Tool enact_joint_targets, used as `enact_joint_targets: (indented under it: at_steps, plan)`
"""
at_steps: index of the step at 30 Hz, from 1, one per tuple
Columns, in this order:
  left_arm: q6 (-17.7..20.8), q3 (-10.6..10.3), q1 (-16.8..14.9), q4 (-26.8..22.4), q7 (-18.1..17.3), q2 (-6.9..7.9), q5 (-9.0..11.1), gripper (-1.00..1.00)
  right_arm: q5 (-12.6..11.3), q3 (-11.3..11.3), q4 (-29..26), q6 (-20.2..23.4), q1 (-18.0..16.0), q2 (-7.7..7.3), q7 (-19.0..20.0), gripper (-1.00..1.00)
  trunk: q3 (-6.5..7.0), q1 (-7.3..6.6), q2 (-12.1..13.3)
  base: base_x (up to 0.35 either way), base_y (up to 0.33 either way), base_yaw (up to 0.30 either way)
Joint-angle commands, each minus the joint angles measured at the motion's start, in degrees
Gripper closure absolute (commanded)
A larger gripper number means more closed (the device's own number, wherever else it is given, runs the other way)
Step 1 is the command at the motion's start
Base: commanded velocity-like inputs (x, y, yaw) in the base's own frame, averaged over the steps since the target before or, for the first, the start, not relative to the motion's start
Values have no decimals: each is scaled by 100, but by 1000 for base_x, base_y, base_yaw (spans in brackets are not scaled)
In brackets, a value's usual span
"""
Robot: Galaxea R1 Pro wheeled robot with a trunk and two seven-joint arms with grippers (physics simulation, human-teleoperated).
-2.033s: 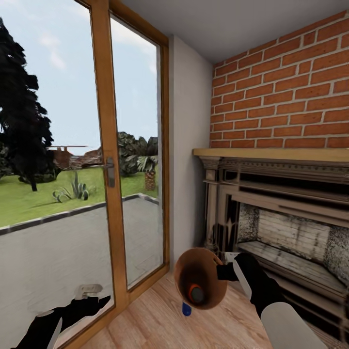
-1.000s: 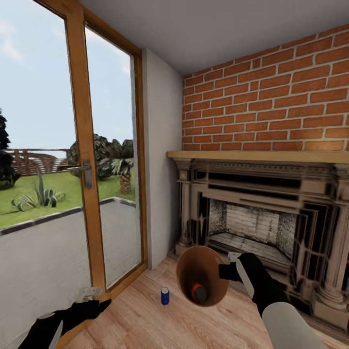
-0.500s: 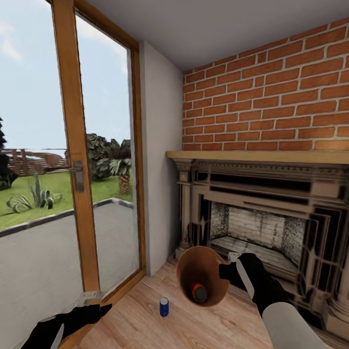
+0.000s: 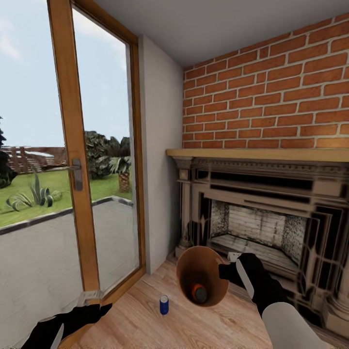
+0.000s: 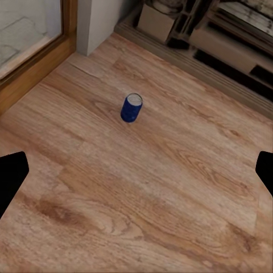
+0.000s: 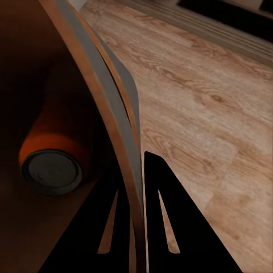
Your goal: Put the three can of soda from the living room inside the tash can in the kitchen.
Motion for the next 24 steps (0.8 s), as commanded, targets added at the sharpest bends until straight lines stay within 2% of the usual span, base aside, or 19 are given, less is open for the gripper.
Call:
enact_joint_targets:
  at_steps: [1, 3, 24]
  plan:
    - [0, 0, 0, 0, 0, 0, 0, -100, -106, -9, -5, -1, -3, 1, 25, 100, -8, 0, -1, 0, 0, 0]
    - [0, 0, 0, 0, 1, 0, 1, -100, -106, -14, -5, -1, -3, -2, 25, 100, -25, 0, -1, 0, 0, 0]
    - [0, -25, 0, 0, -26, -1, -21, -100, -96, -71, -11, 67, -53, -139, 25, 100, -588, 461, -843, 0, 0, 0]
